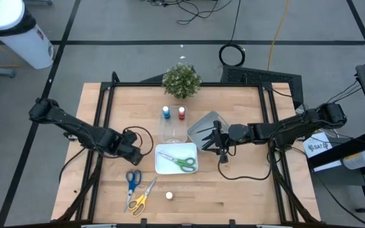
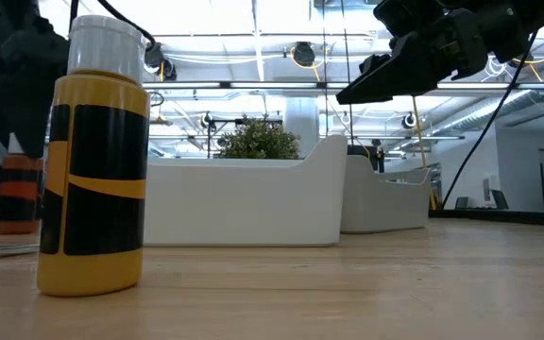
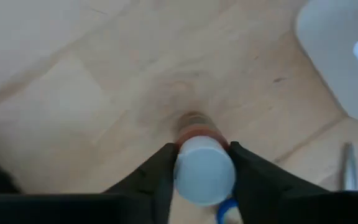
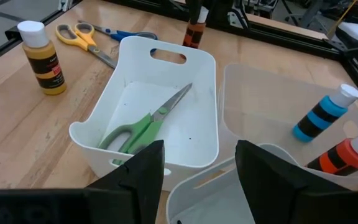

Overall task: Pick & Place Paint Supplies
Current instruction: Put the brown paint bottle into the transparent bin, then put the yellow paint bottle into the transparent bin

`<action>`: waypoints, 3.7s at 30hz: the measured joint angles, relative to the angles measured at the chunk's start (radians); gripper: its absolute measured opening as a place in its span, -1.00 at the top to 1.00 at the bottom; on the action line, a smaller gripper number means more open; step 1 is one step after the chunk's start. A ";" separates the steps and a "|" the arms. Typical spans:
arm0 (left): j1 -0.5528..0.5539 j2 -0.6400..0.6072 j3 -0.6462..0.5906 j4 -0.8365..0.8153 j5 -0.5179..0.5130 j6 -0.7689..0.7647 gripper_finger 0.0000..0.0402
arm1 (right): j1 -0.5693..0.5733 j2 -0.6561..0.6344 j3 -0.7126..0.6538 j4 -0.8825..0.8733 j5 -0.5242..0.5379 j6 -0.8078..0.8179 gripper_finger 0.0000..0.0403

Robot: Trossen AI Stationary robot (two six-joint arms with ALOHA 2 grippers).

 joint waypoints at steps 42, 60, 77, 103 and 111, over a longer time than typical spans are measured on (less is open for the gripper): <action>0.465 0.651 0.895 -0.018 -0.076 1.083 0.39 | 0.000 0.000 0.000 0.015 0.007 0.027 0.07; 0.465 0.787 0.896 0.048 0.004 1.074 0.39 | 0.000 0.000 0.000 0.015 0.007 0.020 0.07; 0.464 0.787 0.896 0.098 0.046 1.076 -0.26 | 0.000 0.000 0.000 0.015 0.007 0.020 0.07; -0.051 0.500 0.896 0.021 -0.016 1.016 -0.40 | 0.000 0.000 0.000 0.007 0.005 0.020 0.07; -0.205 0.641 0.896 0.122 -0.026 1.076 -0.37 | 0.000 0.000 0.000 0.007 0.006 0.020 0.07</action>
